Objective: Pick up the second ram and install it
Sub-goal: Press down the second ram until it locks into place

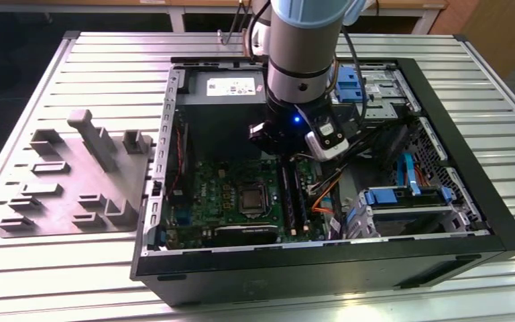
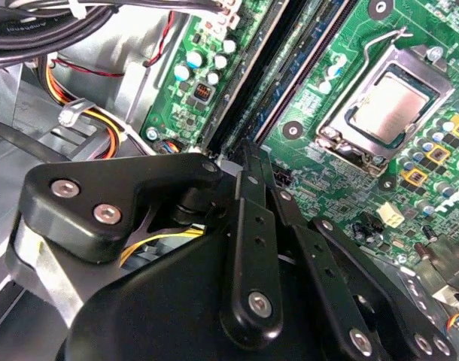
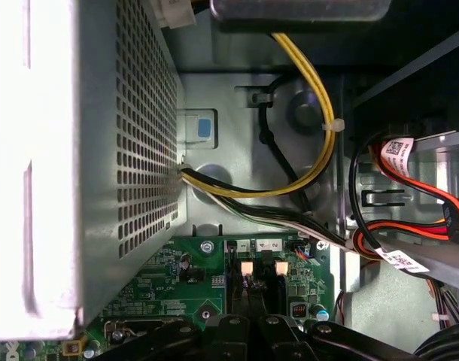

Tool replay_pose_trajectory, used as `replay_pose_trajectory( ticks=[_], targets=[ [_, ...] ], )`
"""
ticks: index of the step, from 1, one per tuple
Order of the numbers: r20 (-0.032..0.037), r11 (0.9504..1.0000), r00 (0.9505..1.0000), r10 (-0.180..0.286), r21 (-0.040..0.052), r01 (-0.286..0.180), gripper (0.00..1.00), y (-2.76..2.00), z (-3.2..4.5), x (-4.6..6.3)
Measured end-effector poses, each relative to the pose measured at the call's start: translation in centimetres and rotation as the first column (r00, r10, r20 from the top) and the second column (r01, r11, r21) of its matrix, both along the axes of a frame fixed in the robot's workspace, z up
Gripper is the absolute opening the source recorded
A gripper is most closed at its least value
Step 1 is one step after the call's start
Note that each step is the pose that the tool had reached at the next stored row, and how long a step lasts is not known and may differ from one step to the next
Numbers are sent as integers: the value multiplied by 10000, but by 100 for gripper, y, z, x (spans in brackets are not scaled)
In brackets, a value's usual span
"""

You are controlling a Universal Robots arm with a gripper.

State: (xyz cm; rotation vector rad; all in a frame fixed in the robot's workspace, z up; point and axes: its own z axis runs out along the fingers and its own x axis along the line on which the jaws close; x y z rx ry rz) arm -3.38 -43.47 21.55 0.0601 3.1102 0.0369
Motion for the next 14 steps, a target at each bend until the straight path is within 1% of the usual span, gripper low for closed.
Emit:
replay_pose_trajectory(
  ticks=[4, 6, 8, 10, 14],
  targets=[
    [1, 10000, 10000, 0, 4, 0, 10, 1, 4, 0],
    [3, 10000, 10000, -2, 30, 1, 10, 4, 32, 1],
    [-17, 10000, 10000, -1, 7, 1, 10, 1, 87, 1],
    [-25, 10000, 10000, -1, 7, 1, 10, 1, 124, 2],
    [-28, 10000, 10000, -1, 6, 1, 10, 1, 129, 2]
  ],
)
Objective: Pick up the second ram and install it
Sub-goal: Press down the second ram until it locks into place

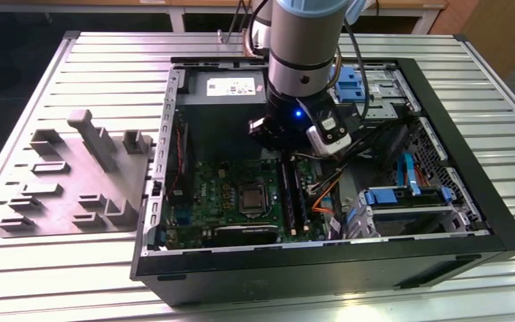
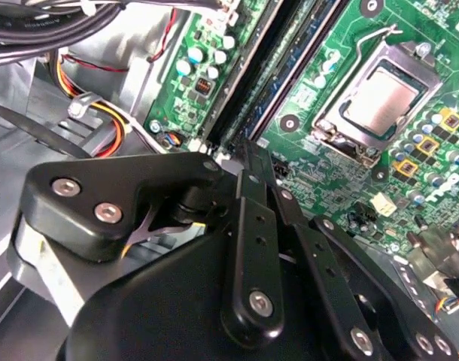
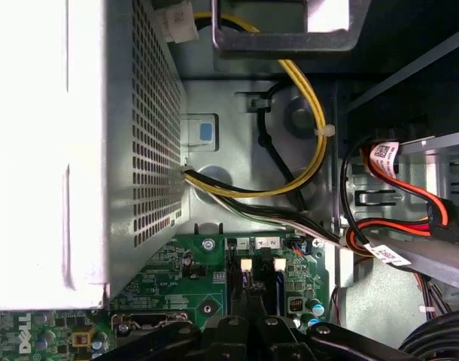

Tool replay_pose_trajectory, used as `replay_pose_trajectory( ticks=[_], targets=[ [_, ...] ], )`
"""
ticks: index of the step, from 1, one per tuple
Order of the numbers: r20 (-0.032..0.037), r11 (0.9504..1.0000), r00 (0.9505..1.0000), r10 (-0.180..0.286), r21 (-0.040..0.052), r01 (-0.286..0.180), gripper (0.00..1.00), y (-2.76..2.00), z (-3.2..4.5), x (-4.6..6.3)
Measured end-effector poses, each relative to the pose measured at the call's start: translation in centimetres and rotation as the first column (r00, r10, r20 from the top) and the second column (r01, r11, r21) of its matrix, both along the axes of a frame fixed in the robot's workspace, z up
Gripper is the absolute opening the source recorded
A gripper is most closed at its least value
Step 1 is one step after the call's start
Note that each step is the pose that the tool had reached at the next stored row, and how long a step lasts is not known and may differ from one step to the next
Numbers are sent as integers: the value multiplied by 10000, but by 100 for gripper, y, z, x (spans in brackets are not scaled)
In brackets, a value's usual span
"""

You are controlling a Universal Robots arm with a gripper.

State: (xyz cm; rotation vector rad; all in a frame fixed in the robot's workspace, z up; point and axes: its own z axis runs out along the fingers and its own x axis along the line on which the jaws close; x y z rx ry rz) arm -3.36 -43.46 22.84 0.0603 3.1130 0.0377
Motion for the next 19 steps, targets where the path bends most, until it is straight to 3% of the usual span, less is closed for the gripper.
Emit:
replay_pose_trajectory(
  ticks=[3, 7, 19],
  targets=[
    [-2, 10000, 10000, 3, -3, -3, 10, -16, 2, 1],
    [0, 10000, 10000, 0, 1, 0, 10, -101, 0, 0],
    [0, 10000, 10000, 0, 0, 0, 10, -509, 0, 0]
  ],
)
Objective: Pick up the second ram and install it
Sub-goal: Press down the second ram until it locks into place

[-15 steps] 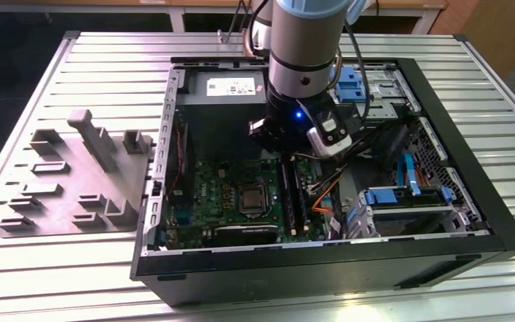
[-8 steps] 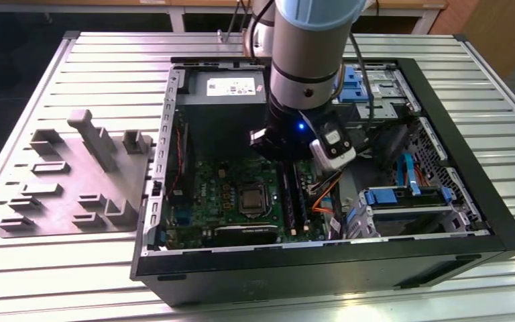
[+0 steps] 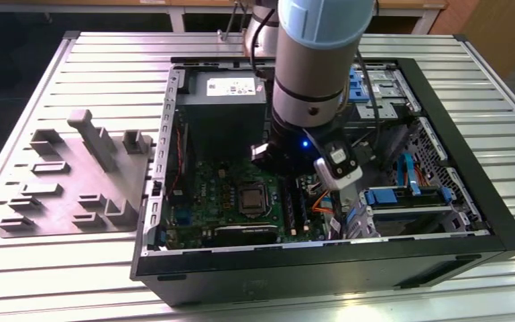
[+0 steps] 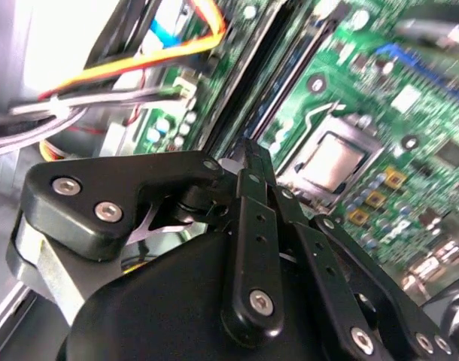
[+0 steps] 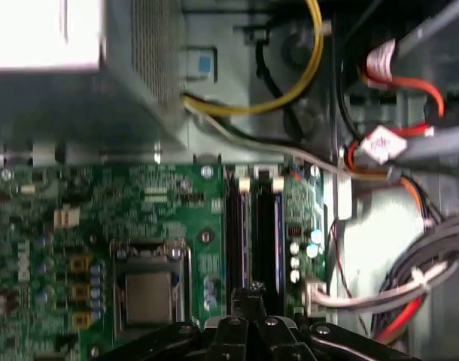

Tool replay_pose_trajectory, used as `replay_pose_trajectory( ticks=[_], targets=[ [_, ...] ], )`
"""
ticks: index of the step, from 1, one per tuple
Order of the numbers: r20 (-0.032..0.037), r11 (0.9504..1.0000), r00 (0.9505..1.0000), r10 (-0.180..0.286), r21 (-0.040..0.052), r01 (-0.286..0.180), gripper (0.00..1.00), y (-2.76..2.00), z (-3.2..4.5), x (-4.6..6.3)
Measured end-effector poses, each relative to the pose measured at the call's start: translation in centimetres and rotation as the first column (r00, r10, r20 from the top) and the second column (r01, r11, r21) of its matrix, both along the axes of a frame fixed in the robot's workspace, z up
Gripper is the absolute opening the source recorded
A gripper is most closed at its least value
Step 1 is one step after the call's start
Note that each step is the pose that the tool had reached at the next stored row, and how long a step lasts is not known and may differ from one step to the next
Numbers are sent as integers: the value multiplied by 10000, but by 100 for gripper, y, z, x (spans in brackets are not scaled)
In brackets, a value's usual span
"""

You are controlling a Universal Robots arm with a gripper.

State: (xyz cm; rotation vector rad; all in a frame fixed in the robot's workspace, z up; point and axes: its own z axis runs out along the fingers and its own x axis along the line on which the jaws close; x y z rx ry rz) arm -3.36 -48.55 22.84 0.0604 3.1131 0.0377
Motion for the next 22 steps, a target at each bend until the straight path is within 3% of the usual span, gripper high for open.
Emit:
replay_pose_trajectory(
  ticks=[6, 8, 22],
  targets=[
    [0, 10000, 10000, 1, -1, -1, 10, -211, 0, 0],
    [0, 10000, 10000, 1, 1, -1, 10, -261, 0, 0],
    [0, 10000, 10000, 1, 1, -1, 10, -283, -9, 0]
  ],
)
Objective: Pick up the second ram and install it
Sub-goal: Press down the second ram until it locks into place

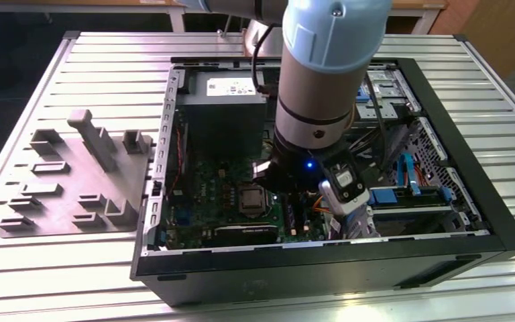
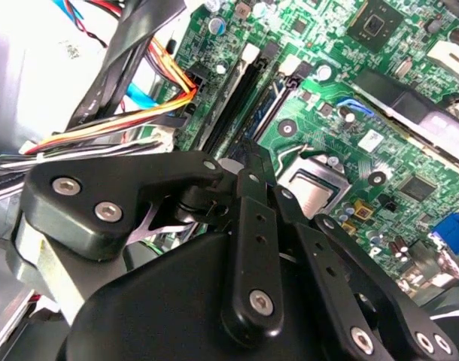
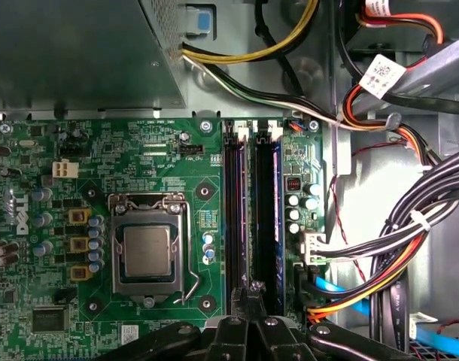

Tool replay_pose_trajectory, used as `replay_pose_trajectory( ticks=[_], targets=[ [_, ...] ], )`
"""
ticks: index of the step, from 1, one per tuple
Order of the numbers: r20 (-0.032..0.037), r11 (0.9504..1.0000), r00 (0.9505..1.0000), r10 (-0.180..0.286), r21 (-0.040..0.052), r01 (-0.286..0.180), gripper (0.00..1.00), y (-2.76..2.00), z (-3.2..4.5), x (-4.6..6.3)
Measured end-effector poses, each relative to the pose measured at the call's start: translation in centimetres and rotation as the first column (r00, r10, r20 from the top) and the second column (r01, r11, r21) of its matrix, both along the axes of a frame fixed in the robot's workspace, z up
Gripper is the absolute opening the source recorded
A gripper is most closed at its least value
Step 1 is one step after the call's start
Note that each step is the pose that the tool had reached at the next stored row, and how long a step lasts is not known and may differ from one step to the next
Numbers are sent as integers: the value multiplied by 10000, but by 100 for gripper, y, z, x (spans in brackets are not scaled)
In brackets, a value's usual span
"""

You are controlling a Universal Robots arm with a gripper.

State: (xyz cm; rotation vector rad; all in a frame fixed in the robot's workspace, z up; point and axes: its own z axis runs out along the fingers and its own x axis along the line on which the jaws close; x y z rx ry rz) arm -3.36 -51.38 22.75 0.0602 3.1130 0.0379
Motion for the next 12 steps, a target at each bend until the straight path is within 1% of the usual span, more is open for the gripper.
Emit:
replay_pose_trajectory(
  ticks=[3, 9, 12],
  targets=[
    [-1, 10000, 10000, -1, -3, 1, 10, -18, -2, 0],
    [-1, 10000, 10000, -1, -5, 1, 10, -97, -10, 0],
    [0, 10000, 10000, -2, -4, 2, 10, -107, -40, 0]
  ],
)
